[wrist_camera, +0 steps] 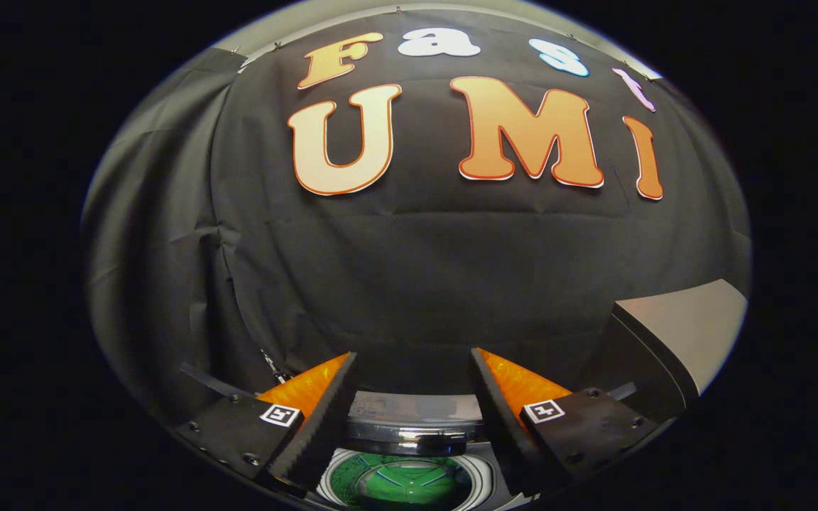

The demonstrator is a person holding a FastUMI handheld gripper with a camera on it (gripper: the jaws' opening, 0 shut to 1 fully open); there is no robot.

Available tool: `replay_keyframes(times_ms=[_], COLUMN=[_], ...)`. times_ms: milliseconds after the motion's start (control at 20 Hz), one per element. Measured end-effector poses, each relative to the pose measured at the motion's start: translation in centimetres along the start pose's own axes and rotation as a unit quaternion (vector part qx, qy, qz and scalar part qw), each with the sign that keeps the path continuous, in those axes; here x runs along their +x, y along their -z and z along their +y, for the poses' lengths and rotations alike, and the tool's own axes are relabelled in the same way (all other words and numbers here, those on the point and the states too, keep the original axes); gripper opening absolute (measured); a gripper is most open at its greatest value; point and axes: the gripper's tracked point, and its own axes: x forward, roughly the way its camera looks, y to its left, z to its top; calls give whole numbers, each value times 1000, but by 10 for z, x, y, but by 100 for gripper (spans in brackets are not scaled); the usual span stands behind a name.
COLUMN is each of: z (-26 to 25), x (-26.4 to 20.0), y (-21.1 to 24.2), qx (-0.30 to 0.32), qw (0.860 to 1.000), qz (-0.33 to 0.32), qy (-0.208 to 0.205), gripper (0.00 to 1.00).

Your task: Put the clothes into the washing machine and then close the washing machine lid.

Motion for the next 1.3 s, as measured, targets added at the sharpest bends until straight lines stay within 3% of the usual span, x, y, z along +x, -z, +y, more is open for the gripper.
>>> replay_keyframes(times_ms=[550, 950, 1300], z=[5, 3, 14], x=[-33, -36, -46], y=[38, 115, 95], qx=[2, 20, 8], qw=[1000, 995, 996], qz=[17, 100, 84], qy=[-5, -11, -25], gripper=[98, 99, 99])
